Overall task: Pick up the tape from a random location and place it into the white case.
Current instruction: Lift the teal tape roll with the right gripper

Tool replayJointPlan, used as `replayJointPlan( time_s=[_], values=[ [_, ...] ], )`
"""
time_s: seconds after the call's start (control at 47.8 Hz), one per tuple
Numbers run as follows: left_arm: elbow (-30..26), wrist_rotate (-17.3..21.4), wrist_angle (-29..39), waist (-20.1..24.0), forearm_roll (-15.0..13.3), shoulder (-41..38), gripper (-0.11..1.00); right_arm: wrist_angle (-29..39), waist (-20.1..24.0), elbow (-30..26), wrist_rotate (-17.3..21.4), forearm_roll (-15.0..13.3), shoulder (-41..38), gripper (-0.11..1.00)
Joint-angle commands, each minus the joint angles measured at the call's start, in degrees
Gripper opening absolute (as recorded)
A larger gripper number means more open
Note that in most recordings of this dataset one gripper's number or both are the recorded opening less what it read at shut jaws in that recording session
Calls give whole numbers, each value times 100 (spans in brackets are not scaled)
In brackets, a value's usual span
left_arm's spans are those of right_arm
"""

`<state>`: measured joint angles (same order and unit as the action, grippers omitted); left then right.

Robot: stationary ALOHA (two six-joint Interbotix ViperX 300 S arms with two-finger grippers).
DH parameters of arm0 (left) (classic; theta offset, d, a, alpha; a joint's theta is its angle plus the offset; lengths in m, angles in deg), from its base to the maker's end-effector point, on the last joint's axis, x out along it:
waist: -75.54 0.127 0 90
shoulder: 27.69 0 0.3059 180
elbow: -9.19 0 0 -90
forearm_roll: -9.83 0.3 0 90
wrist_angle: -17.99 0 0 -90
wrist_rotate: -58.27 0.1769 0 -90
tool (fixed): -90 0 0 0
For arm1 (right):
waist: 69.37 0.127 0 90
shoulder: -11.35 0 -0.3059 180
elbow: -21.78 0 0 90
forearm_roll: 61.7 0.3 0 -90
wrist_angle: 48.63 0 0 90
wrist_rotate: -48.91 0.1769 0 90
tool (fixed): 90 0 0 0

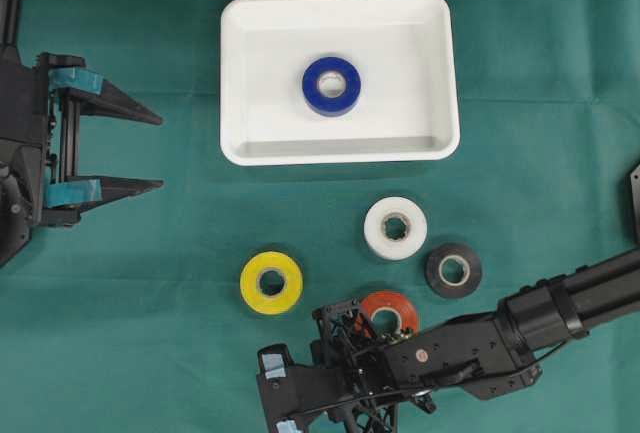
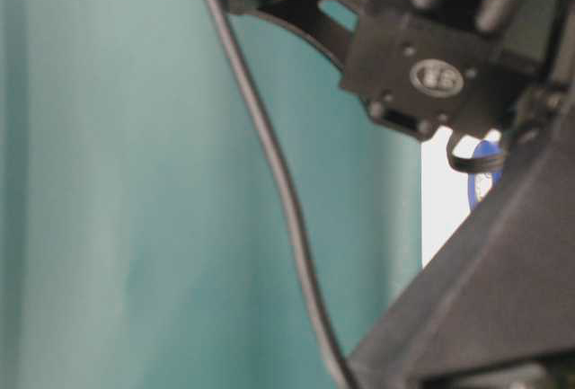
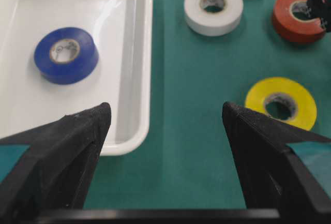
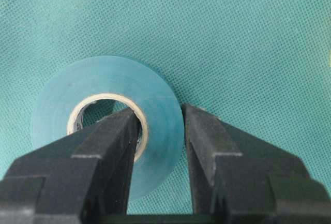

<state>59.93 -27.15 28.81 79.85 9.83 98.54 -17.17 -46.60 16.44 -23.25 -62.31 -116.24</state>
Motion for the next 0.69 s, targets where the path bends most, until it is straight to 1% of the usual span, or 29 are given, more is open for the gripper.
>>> replayJointPlan(
  time_s=[0.0, 0.251, 0.669],
  values=[
    [-70, -9, -53, 9, -9, -9, 85, -18, 18, -62, -9, 18, 308, 29],
    [-70, -9, -44, 9, -9, -9, 85, 79, 18, -79, 35, 18, 483, 29],
    [-70, -9, -35, 9, -9, -9, 85, 606, 18, -70, 44, 18, 1257, 29]
  ],
)
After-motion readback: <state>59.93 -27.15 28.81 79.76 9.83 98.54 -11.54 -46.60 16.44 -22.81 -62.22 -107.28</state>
